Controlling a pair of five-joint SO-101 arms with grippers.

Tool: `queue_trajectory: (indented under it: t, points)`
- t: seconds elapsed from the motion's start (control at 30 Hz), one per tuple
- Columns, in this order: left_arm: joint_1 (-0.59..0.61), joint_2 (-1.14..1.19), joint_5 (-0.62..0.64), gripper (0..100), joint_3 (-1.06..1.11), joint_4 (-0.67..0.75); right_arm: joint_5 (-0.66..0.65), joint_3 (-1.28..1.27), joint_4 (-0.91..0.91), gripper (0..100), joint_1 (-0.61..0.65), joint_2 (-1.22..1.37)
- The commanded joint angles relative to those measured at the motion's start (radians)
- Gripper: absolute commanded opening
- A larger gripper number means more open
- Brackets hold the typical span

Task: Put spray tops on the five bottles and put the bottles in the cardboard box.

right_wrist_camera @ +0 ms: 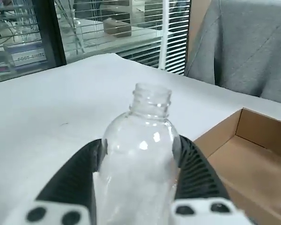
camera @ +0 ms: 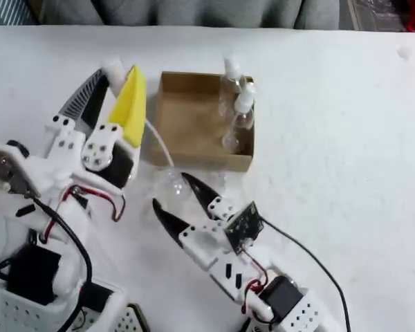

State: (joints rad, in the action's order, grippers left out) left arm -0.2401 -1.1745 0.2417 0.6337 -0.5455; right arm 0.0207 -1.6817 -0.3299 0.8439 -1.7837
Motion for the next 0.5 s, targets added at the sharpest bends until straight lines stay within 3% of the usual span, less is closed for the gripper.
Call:
queue_trajectory:
  t: [0.0,0.3,0.47]
  points:
    - [-0.010,0.005,0.014,2,-0.003,0.021,-0.014,-0.009,-0.002,1.5,0.005,-0.013]
    - [-0.018,0.004,0.014,2,0.041,-0.035,-0.014,-0.009,0.004,1.5,-0.056,-0.013]
    - [-0.136,0.004,0.014,2,0.046,-0.144,-0.014,-0.009,0.001,1.5,-0.054,-0.013]
